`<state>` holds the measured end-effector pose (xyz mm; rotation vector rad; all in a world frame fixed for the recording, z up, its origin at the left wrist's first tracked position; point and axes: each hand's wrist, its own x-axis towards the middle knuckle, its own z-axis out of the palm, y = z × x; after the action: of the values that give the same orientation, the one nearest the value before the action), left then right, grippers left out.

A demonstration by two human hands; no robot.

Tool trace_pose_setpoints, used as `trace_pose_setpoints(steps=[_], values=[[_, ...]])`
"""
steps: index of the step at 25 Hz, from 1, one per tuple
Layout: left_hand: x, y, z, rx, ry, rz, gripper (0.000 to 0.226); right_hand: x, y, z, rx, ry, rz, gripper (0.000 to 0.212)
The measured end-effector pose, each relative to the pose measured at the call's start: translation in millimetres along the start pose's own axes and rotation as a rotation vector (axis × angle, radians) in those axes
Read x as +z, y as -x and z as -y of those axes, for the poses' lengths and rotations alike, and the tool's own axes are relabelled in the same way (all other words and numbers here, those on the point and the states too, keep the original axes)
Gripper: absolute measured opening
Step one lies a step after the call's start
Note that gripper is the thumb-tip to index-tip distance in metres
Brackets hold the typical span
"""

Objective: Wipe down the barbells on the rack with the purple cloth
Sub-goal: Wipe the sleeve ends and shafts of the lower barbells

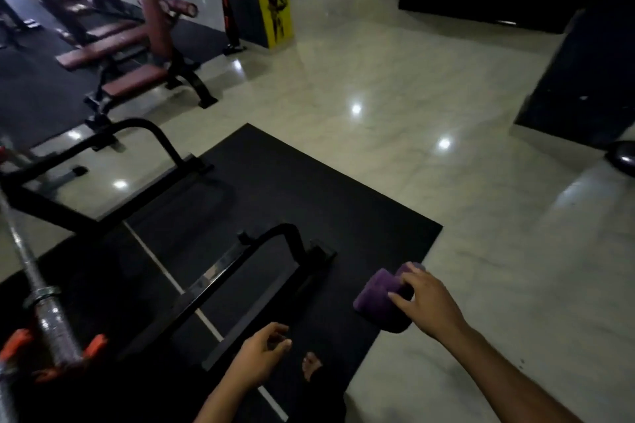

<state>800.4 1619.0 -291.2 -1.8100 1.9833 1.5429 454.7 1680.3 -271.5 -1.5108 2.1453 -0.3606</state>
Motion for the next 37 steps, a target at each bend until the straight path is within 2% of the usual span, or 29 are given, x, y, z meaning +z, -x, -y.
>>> trace_pose_setpoints(steps=[5,10,15,19,22,26,28,32,37], values=[[-49,-103,11,-0.026,0.021,-0.051,0.022,-20,-73,2,0.119,-0.050,-0.018,0.027],[-97,-199,-28,0.059,-0.049,0.058,0.029,-39,-144,14,0.183,-0.069,-0.056,0.023],[-130,-271,-71,0.104,-0.075,0.070,0.028,-43,-205,22,0.214,-0.120,-0.059,0.038],[-154,-330,-104,0.085,-0.089,0.094,0.028,-52,-280,12,0.252,-0.178,-0.038,0.025],[-185,-388,-134,0.070,-0.087,0.097,0.023,-62,-357,7,0.232,-0.242,-0.096,0.020],[-243,-465,-165,-0.047,-0.122,0.024,0.033,-89,-464,9,0.238,-0.324,-0.092,0.037],[-271,-487,-178,-0.077,-0.149,-0.018,0.037,-96,-504,15,0.149,-0.272,-0.052,0.046],[-325,-525,-191,-0.104,-0.046,-0.145,0.032,-112,-610,43,0.062,-0.175,0.106,0.031],[-376,-549,-155,-0.193,0.186,-0.318,0.025,-98,-712,125,-0.101,-0.119,0.171,0.027]])
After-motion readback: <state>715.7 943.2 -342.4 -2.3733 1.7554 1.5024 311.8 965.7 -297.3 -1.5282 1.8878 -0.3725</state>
